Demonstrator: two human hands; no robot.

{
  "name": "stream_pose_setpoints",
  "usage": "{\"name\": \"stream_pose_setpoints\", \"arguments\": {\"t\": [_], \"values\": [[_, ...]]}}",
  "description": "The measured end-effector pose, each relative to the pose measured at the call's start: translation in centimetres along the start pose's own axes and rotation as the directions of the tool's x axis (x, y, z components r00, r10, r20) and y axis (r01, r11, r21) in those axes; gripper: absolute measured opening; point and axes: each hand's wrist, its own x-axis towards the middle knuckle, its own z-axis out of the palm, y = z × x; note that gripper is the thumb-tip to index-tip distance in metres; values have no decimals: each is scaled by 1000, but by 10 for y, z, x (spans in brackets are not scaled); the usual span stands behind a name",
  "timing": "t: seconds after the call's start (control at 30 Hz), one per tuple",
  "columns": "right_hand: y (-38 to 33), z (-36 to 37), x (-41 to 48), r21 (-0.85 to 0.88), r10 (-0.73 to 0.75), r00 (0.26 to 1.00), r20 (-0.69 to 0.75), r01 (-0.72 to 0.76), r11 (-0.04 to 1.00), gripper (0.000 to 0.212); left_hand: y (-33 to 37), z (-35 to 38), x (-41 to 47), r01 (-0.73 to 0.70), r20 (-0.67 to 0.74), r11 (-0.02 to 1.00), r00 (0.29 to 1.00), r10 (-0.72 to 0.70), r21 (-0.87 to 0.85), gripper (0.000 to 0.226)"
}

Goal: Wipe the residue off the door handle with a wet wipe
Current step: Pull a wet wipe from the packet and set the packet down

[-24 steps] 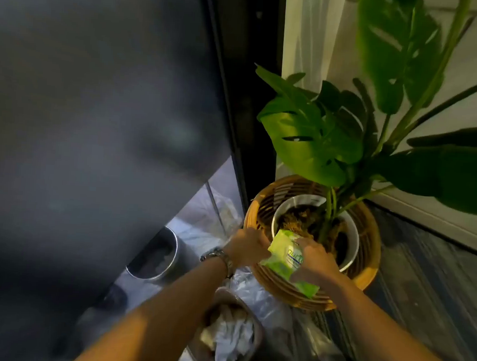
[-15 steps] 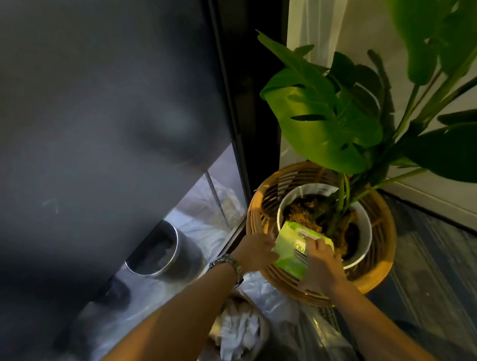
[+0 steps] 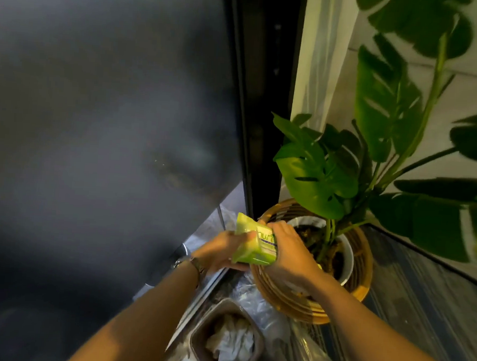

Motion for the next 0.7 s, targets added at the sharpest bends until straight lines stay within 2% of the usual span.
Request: {"name": "stream_pose_setpoints", "arguments": {"t": [0.07, 0.13, 0.23, 0.33, 0.37, 0.53, 0.6, 0.7], "values": [[-34, -18, 2, 77, -65, 998, -14, 66, 995, 69, 23, -2, -26, -53, -52, 992, 998, 48, -114, 47], [-66, -36, 2, 149, -124, 991, -60, 131, 980, 76, 47, -6, -52, -128, -154, 982, 982, 107, -137, 38], [-107, -57, -2, 221, -199, 973, -114, 220, 950, 92, 75, -11, -90, -253, -329, 966, 918, 224, -47, 30], [-144, -74, -11, 340, -186, 966, -182, 239, 909, 89, 97, -13, -126, -361, -403, 932, 848, 345, 37, 23], [-157, -78, -13, 328, -181, 959, -218, 247, 912, 88, 105, -13, -138, -387, -435, 921, 822, 367, 44, 22], [-214, -91, -10, 39, -234, 893, -385, 270, 962, 84, 134, -16, -178, -475, -538, 875, 716, 445, 91, 17], [-227, -97, -4, -40, -255, 874, -414, 262, 964, 74, 141, -18, -190, -484, -589, 859, 649, 482, 171, 13], [-240, -104, 2, -171, -328, 805, -495, 280, 945, 67, 148, -18, -208, -456, -637, 830, 545, 545, 320, 20]]}}
